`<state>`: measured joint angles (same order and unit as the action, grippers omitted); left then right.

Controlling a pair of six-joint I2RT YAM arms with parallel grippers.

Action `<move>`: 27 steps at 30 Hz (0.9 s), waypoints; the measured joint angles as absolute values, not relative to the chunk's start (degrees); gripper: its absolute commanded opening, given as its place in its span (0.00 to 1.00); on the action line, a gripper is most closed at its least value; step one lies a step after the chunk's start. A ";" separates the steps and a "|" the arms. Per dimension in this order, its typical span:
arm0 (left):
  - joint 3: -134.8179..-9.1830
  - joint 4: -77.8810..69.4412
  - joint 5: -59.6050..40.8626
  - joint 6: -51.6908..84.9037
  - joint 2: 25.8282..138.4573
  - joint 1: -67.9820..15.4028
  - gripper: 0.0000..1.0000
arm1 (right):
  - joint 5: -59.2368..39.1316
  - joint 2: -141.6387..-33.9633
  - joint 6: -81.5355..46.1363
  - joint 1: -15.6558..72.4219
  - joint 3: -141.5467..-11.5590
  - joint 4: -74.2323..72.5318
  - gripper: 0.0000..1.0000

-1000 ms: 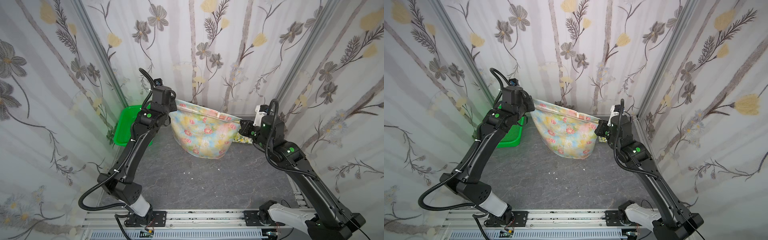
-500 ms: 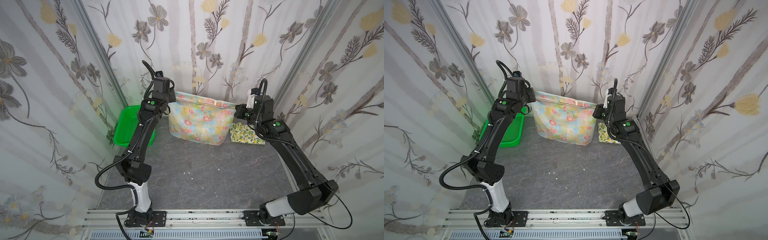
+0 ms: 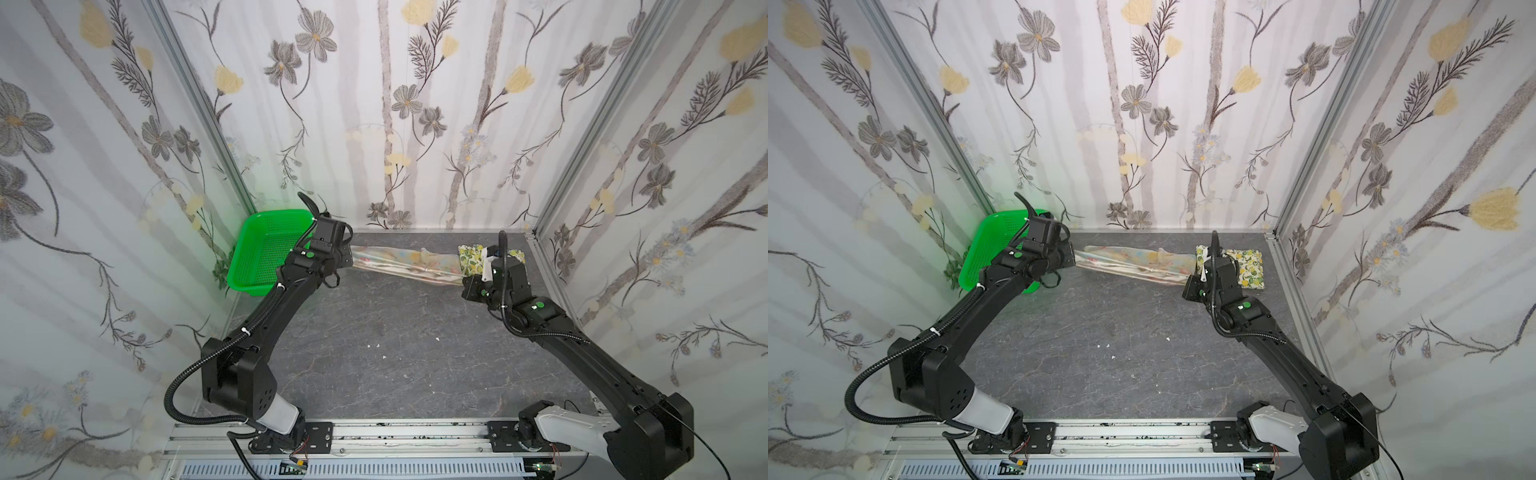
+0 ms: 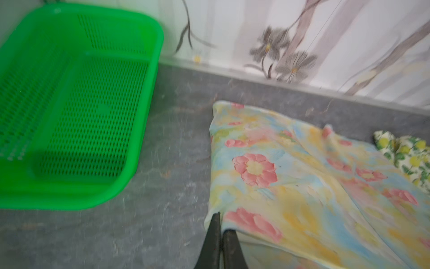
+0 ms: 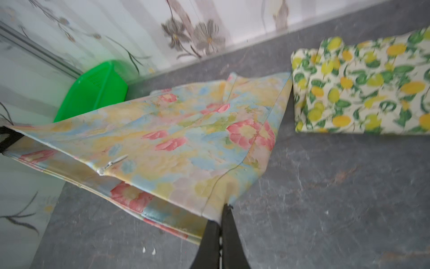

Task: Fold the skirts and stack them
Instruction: 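Lay the floral skirt flat on the table with both grippers, then grasp the floral skirt's near edge with both grippers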

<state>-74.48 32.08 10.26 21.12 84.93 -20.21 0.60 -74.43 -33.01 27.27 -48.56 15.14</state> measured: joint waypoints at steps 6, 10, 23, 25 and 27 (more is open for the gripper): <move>-53.39 31.59 8.54 27.44 72.71 -21.06 0.75 | 0.14 -68.79 -44.34 35.75 -29.12 11.75 0.37; -46.48 31.70 5.15 30.76 64.69 -21.06 0.85 | 0.43 -64.86 -47.79 36.36 -26.57 12.99 0.46; -50.41 31.73 2.94 31.86 67.16 -21.28 0.61 | 3.38 -64.73 -45.74 36.47 -36.01 13.78 0.13; -51.00 30.83 2.83 31.62 70.37 -21.30 0.39 | 3.36 -67.79 -45.56 36.47 -34.87 12.14 0.00; -51.27 29.19 2.81 31.22 74.08 -21.30 0.19 | 2.92 -71.40 -45.47 36.62 -33.80 10.96 0.00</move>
<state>-51.27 29.19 2.81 31.22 74.08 -21.30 2.92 -71.40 -45.47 36.62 -33.80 10.96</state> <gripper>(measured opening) 0.362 0.049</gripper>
